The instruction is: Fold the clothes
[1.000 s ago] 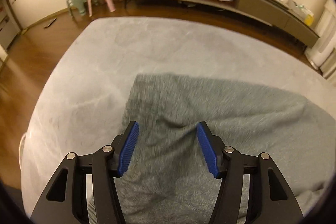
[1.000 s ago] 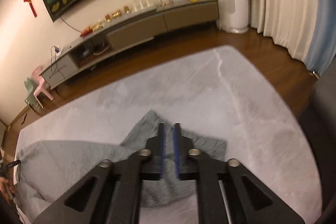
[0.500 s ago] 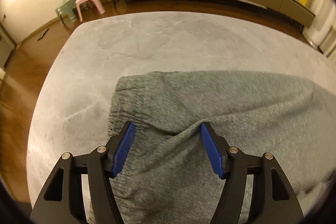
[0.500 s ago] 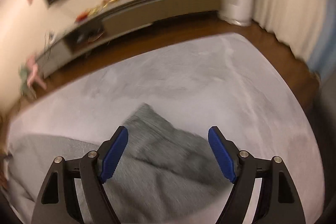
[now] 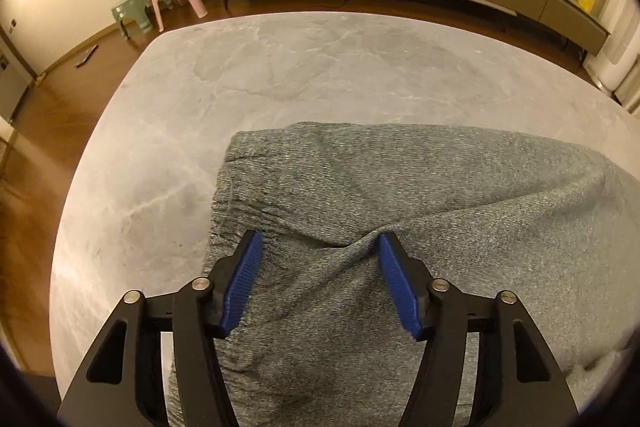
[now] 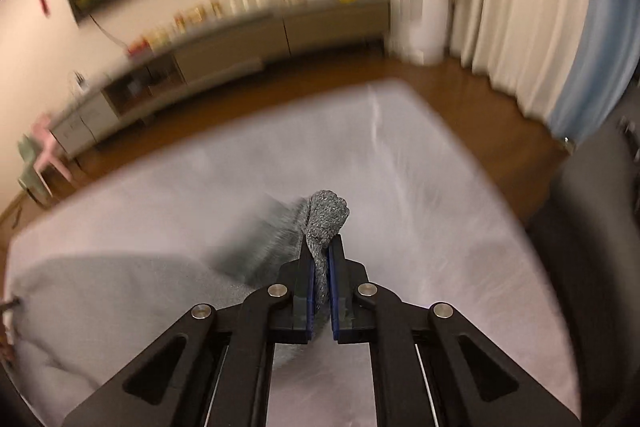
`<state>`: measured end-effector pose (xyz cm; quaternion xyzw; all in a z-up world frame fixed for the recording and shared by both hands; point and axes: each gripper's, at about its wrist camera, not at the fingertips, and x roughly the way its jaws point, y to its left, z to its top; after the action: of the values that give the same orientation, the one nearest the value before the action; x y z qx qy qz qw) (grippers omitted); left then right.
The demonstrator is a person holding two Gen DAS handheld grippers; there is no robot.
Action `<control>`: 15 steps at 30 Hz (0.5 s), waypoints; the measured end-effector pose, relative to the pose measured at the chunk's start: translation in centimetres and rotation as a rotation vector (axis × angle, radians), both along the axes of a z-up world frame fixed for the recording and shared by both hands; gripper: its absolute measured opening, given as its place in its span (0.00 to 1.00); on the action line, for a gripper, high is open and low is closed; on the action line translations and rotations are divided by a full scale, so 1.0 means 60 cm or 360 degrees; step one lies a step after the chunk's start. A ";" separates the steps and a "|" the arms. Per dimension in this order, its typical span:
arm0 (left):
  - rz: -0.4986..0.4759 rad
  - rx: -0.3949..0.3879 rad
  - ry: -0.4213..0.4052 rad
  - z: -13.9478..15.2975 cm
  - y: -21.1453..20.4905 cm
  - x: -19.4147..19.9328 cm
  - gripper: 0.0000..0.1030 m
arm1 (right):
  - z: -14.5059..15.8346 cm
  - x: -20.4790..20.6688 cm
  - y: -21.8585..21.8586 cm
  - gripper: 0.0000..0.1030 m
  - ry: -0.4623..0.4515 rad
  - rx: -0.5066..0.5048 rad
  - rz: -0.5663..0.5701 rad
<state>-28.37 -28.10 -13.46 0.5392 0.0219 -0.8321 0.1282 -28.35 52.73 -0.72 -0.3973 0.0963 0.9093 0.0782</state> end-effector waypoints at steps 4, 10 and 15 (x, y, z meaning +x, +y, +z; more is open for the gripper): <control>0.0115 -0.0169 -0.0007 0.002 -0.011 0.000 0.62 | 0.071 -0.064 -0.050 0.06 0.0071 -0.0007 0.0019; 0.0338 -0.0114 0.0012 0.008 -0.080 0.018 0.58 | -0.036 -0.222 -0.105 0.39 -0.0148 -0.0298 0.0111; -0.0004 -0.0064 0.0037 0.031 -0.014 0.018 0.56 | -0.093 -0.133 -0.084 0.55 0.0020 -0.0257 0.0076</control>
<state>-27.31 -28.93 -11.61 0.5270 0.0061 -0.8386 0.1377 -36.35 47.71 -6.33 -0.3989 0.1603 0.9026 0.0236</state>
